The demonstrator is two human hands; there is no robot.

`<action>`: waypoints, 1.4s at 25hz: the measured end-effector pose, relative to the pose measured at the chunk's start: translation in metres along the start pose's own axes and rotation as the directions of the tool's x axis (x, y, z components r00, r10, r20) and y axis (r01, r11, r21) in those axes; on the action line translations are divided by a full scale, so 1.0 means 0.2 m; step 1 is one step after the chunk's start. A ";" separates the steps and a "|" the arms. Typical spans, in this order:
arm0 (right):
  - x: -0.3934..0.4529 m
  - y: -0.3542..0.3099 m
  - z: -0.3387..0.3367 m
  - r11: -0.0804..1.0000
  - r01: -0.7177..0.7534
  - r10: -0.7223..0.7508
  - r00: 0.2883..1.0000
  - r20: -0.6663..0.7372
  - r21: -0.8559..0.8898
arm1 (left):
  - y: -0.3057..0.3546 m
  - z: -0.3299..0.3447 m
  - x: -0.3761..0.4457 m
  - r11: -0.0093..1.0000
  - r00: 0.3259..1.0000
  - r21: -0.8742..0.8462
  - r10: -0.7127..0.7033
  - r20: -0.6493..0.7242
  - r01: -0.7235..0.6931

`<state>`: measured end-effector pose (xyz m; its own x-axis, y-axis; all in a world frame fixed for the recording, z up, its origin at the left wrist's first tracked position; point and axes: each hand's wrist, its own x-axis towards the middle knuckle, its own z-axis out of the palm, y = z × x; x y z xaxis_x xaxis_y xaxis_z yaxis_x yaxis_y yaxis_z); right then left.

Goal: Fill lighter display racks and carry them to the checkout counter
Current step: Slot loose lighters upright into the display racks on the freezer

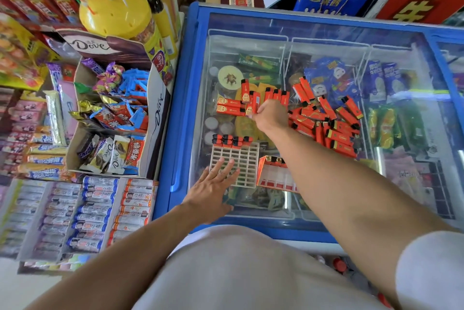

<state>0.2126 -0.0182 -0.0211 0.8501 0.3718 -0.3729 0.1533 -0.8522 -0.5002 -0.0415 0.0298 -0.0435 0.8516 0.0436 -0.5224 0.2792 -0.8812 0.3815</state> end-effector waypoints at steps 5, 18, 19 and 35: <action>-0.03 0.04 -0.03 0.997 -0.073 0.073 0.996 0.055 -0.013 | -0.01 0.01 0.00 1.000 1.000 0.009 0.011 0.006 -0.011; -0.48 0.21 -0.37 0.937 0.327 -0.341 0.932 0.122 0.122 | 0.04 0.00 0.00 0.994 0.999 0.104 -0.024 0.039 0.019; -0.49 0.20 -0.37 0.935 0.341 -0.354 0.919 0.176 0.097 | 0.04 0.00 0.01 0.994 0.999 0.110 -0.029 0.036 0.025; -0.48 0.14 -0.13 0.883 0.447 -0.447 0.894 0.034 -0.146 | 0.06 -0.01 0.04 0.996 0.999 0.074 -0.045 0.012 0.044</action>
<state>0.1485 -0.0878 0.0211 0.6745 0.7256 -0.1362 0.5888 -0.6401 -0.4936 -0.0302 0.0214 -0.0420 0.8328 0.0778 -0.5481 0.2829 -0.9108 0.3006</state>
